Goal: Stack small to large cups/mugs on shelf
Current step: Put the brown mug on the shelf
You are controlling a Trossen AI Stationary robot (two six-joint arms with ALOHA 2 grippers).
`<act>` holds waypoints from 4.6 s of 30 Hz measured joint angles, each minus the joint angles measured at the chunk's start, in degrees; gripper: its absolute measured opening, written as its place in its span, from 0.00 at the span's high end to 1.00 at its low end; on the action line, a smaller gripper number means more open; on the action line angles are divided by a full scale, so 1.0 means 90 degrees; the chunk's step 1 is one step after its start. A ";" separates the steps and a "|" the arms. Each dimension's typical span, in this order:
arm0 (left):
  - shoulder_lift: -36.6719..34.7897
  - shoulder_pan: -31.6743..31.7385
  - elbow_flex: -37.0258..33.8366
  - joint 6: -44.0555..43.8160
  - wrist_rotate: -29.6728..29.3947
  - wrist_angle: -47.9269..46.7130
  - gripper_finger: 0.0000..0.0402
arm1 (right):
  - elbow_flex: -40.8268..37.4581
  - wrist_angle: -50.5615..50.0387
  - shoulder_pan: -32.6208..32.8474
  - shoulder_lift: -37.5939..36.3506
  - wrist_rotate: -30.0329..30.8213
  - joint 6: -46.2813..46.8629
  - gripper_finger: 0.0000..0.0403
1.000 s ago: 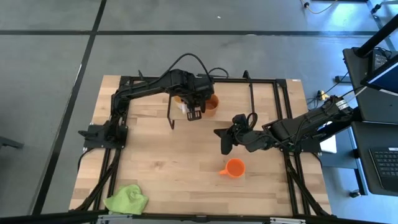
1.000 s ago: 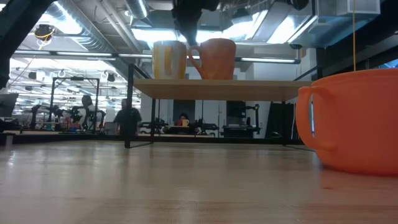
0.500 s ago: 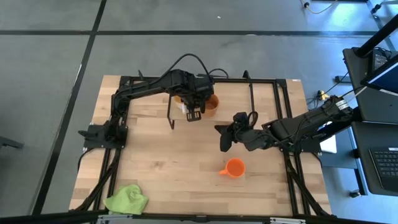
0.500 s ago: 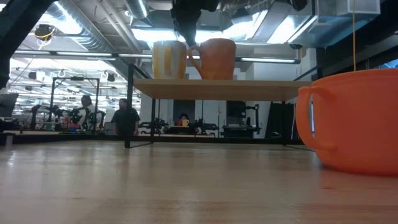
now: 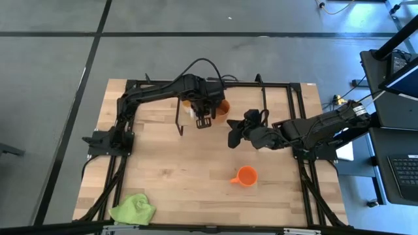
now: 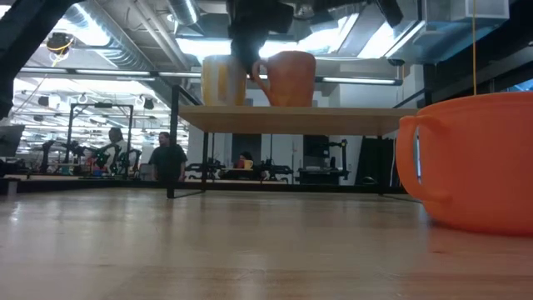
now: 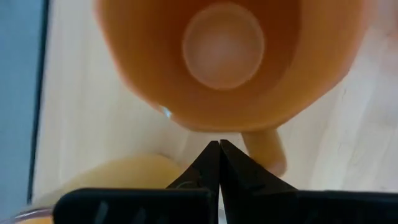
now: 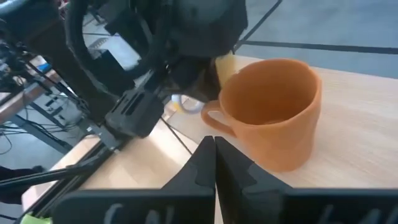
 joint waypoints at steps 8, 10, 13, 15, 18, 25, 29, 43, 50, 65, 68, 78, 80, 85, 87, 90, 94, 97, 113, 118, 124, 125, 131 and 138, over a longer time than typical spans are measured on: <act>0.0002 -0.0095 -0.0148 0.0000 0.0034 0.0201 1.00 | -0.0002 -0.0270 -0.0240 0.0000 -0.0665 0.0208 1.00; 0.0002 -0.0091 -0.0148 0.0001 0.0073 0.0240 1.00 | -0.0002 -0.0389 -0.0284 -0.0002 -0.0799 0.0330 1.00; 0.0002 -0.0093 -0.0148 0.0000 0.0090 0.0254 1.00 | -0.0002 -0.0567 -0.0371 -0.0002 -0.1008 0.0489 1.00; 0.0002 -0.0090 -0.0148 -0.0002 0.0210 0.0272 1.00 | -0.0002 -0.0697 -0.0395 -0.0002 -0.1024 0.0534 1.00; 0.0002 -0.0093 -0.0148 -0.0009 0.0355 0.0408 1.00 | -0.0002 -0.0837 -0.0461 -0.0002 -0.1063 0.0634 1.00; 0.0002 -0.0146 -0.0148 -0.0041 0.0380 0.0571 1.00 | -0.0002 -0.0878 -0.0645 -0.0002 -0.1352 0.0616 1.00; 0.0002 -0.0168 -0.0148 -0.0041 0.0383 0.0666 1.00 | -0.0002 -0.1033 -0.0758 -0.0002 -0.1446 0.0602 1.00; 0.0002 -0.0166 -0.0146 -0.0043 0.0384 0.0732 1.00 | -0.0002 -0.1124 -0.0925 -0.0002 -0.1692 0.0478 1.00; 0.0002 -0.0207 -0.0143 -0.0049 0.0379 0.0732 1.00 | -0.0002 -0.1123 -0.1022 -0.0002 -0.1690 0.0373 1.00; 0.0002 -0.0217 -0.0141 -0.0114 0.0371 0.0734 1.00 | -0.0002 -0.1107 -0.1216 -0.0001 -0.1818 0.0121 1.00; 0.0002 -0.0215 -0.0141 -0.0119 0.0357 0.0753 1.00 | -0.0002 -0.1109 -0.1237 -0.0002 -0.1814 0.0049 1.00; 0.0002 -0.0217 -0.0141 -0.0165 0.0355 0.0761 1.00 | -0.0002 -0.1112 -0.1333 -0.0002 -0.1854 -0.0155 1.00; 0.0002 -0.0217 -0.0141 -0.0165 0.0355 0.0768 1.00 | -0.0002 -0.1111 -0.1372 -0.0002 -0.1854 -0.0193 1.00; 0.0002 -0.0217 -0.0141 -0.0165 0.0355 0.0768 1.00 | -0.0002 -0.1112 -0.1497 -0.0002 -0.1859 -0.0292 1.00; 0.0002 -0.0217 -0.0141 -0.0165 0.0355 0.0766 1.00 | -0.0002 -0.1109 -0.1528 -0.0002 -0.1903 -0.0342 1.00; 0.0000 -0.0214 -0.0141 -0.0165 0.0355 0.0766 1.00 | -0.0002 -0.1112 -0.1567 -0.0002 -0.1964 -0.0367 1.00; 0.0000 -0.0195 -0.0141 -0.0165 0.0350 0.0774 1.00 | -0.0002 -0.1112 -0.1635 -0.0002 -0.1983 -0.0403 1.00; 0.0000 -0.0192 -0.0141 -0.0165 0.0350 0.0829 1.00 | -0.0002 -0.1112 -0.1699 -0.0002 -0.1992 -0.0492 1.00; -0.0003 -0.0049 -0.0141 -0.0163 0.0350 0.0965 1.00 | -0.0002 -0.1112 -0.2007 -0.0002 -0.2186 -0.0715 1.00; -0.0003 -0.0025 -0.0141 -0.0163 0.0350 0.1031 1.00 | -0.0002 -0.1112 -0.2036 -0.0002 -0.2185 -0.0813 1.00; -0.0003 -0.0025 -0.0141 -0.0163 0.0405 0.1082 1.00 | -0.0002 -0.1112 -0.2117 -0.0002 -0.2192 -0.0853 1.00; -0.0003 -0.0025 -0.0141 -0.0162 0.0409 0.1082 1.00 | -0.0002 -0.1112 -0.2126 -0.0002 -0.2194 -0.0858 1.00; -0.0003 -0.0025 -0.0141 -0.0160 0.0526 0.1079 1.00 | -0.0002 -0.1112 -0.2144 -0.0002 -0.2190 -0.0896 1.00; -0.0003 -0.0025 -0.0141 -0.0158 0.0527 0.1108 1.00 | -0.0001 -0.1111 -0.2149 -0.0002 -0.2149 -0.1001 1.00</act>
